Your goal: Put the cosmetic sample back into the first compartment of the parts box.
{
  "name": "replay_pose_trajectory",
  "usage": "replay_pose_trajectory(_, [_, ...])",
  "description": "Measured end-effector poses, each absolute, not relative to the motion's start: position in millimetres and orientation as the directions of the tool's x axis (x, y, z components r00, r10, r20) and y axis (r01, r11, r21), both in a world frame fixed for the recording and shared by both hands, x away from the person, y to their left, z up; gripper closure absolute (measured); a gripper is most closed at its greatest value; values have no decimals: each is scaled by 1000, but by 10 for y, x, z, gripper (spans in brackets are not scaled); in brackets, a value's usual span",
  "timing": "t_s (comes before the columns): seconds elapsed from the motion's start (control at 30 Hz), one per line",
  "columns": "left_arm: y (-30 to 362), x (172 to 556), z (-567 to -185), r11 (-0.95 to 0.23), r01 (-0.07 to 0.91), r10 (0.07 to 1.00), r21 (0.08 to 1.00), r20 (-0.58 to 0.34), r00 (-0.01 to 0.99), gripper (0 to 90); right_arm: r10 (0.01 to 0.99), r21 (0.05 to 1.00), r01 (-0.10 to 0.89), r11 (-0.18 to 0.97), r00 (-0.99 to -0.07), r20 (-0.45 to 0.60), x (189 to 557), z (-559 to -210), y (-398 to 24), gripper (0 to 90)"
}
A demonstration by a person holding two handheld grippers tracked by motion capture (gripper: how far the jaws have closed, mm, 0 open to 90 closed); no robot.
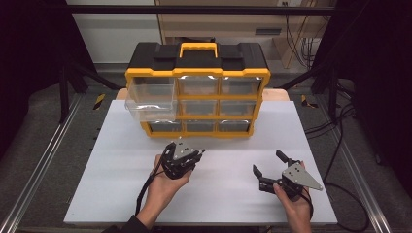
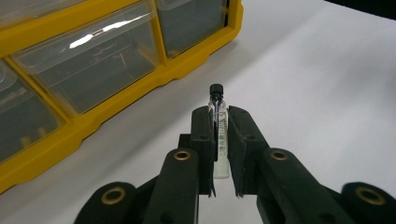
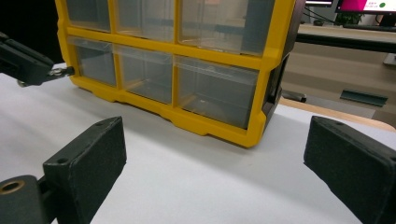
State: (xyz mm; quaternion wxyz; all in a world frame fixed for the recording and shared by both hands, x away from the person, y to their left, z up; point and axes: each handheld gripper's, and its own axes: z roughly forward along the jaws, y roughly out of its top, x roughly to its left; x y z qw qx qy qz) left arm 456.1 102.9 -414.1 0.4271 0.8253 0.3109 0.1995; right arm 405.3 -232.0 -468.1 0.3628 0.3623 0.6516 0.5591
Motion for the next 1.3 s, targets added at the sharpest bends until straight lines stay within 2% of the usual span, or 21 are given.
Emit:
replay_pose_trajectory(0.43, [949, 4470, -3824, -460, 286, 660, 841, 108, 744, 805, 890, 994, 54, 94, -453, -60, 4008, -4661, -2383, 59])
replay_pose_trajectory(0.67, [976, 4472, -3655, -430, 272, 660, 861, 95, 745, 805, 886, 993, 52, 106, -459, -71, 4008, -4655, -2359, 58])
replay_pose_trajectory(1.3, [999, 4557, -3584, -388, 259, 657, 885, 68, 751, 805, 879, 990, 60, 125, -469, -82, 4029, -4677, -2329, 56])
